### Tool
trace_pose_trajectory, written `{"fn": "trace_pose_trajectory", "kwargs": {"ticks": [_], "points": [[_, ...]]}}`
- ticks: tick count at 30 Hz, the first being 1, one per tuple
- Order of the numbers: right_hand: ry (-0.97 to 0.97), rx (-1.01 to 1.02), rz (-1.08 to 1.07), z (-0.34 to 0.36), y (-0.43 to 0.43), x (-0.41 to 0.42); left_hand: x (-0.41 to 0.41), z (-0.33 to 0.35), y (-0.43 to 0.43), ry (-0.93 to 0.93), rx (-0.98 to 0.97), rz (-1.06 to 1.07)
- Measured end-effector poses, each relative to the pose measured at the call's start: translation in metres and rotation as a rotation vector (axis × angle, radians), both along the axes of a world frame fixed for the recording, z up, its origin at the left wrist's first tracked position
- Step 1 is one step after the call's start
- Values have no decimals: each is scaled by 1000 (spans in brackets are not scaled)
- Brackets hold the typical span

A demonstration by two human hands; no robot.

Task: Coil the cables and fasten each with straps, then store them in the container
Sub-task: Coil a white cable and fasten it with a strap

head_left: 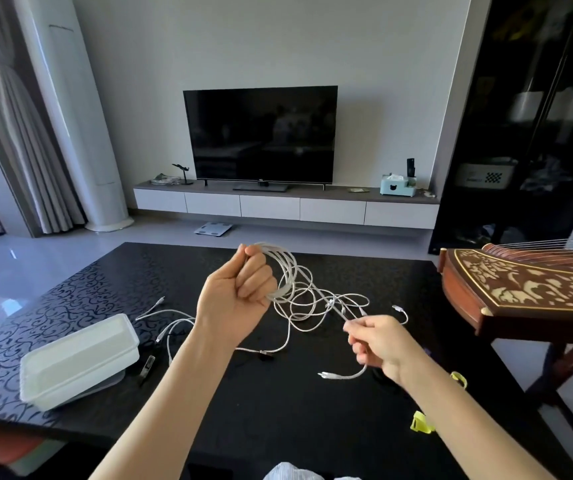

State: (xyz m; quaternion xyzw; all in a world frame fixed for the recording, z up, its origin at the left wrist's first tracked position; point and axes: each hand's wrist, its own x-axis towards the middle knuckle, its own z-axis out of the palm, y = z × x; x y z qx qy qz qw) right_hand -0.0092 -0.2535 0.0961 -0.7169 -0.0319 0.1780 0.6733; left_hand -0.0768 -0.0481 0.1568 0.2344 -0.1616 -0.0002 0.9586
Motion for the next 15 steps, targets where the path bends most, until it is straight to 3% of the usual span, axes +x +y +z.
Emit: {"fn": "trace_pose_trajectory", "kwargs": {"ticks": [1, 3, 6, 8, 11, 15], "points": [[13, -32, -2, -6, 2, -4, 2, 2, -2, 17, 7, 44], [-175, -246, 30, -16, 7, -11, 8, 4, -4, 60, 95, 140], [-773, -752, 79, -25, 16, -22, 13, 4, -10, 104, 338, 290], [-1118, -937, 133, -28, 20, -31, 15, 2, -15, 120, 532, 378], [-1342, -1033, 272, -22, 19, -46, 11, 0, -22, 116, 881, 483], [-1526, -903, 392, 0, 7, -60, 1, -8, -34, 75, 1205, 437]]}}
